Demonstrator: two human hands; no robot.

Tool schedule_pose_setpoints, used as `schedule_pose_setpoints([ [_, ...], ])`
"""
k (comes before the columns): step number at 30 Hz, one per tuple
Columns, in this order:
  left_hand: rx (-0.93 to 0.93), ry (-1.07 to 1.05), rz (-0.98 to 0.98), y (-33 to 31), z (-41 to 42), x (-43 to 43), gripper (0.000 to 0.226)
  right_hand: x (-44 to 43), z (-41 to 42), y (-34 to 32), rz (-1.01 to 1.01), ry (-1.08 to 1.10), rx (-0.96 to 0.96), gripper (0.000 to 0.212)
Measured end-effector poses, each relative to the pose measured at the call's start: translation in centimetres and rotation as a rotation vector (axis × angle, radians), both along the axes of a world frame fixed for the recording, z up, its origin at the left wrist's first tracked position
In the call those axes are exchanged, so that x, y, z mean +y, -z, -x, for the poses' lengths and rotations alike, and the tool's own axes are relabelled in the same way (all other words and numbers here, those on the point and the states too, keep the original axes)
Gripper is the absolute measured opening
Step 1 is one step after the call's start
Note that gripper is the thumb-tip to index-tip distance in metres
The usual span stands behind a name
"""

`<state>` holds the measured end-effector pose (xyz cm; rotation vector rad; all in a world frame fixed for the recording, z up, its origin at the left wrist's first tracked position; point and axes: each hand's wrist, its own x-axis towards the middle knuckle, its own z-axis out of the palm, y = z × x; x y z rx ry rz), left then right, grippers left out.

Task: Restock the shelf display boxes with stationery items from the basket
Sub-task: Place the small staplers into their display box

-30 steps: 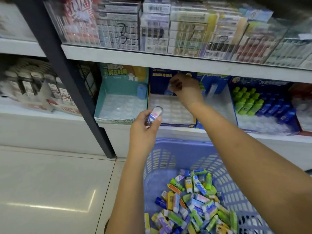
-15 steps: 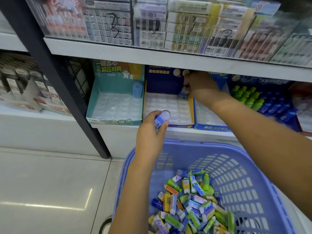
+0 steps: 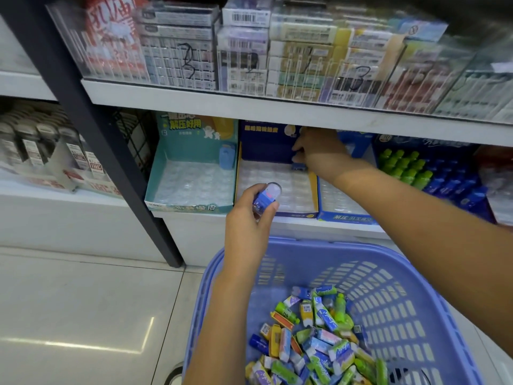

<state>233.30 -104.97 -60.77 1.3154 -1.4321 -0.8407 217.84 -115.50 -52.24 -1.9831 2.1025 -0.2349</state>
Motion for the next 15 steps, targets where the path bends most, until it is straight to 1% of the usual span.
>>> schedule_pose_setpoints([
  [1,0.014,-0.002,0.016,-0.1,0.3,0.0,0.029,0.8,-0.2,0.0,0.042,-0.050,0.012,0.027],
  [2,0.026,-0.007,0.030,-0.2,0.6,0.0,0.029,2.0,-0.5,0.0,0.078,-0.063,-0.051,0.029],
  [3,0.039,-0.015,0.043,-0.3,0.9,0.0,0.030,3.4,-0.8,-0.1,0.089,-0.063,-0.191,0.027],
  [4,0.052,-0.024,0.054,-0.4,1.2,-0.1,0.030,4.7,-0.9,0.0,0.047,-0.065,-0.378,0.025],
  [5,0.061,-0.031,0.064,-0.4,1.4,-0.2,0.030,5.8,-1.0,0.0,-0.034,-0.073,-0.564,0.023],
  [6,0.068,-0.032,0.073,-0.4,1.6,-0.2,0.031,6.6,-0.9,0.1,-0.093,-0.091,-0.694,0.018],
  [7,0.072,-0.024,0.080,-0.3,1.8,-0.3,0.032,7.1,-0.7,0.2,-0.120,-0.099,-0.780,0.016],
  [9,0.040,0.001,0.079,-0.3,2.1,-0.4,0.042,6.9,-0.1,0.3,-0.085,-0.070,-0.840,0.016],
  [10,-0.004,0.017,0.067,-0.3,2.3,-0.5,0.049,6.3,0.1,0.4,-0.017,-0.043,-0.808,0.015],
  [11,-0.069,0.041,0.056,-0.2,2.4,-0.6,0.055,5.4,0.4,0.5,0.074,-0.015,-0.722,0.014],
  [12,-0.167,0.074,0.048,0.0,2.5,-0.8,0.058,4.3,0.7,0.6,0.175,0.003,-0.589,0.015],
  [14,-0.449,0.149,0.041,0.4,2.6,-0.9,0.053,2.5,1.1,1.0,0.308,0.007,-0.328,0.018],
  [15,-0.569,0.183,0.043,0.6,2.7,-0.9,0.049,1.6,1.2,1.5,0.322,-0.019,-0.238,0.021],
])
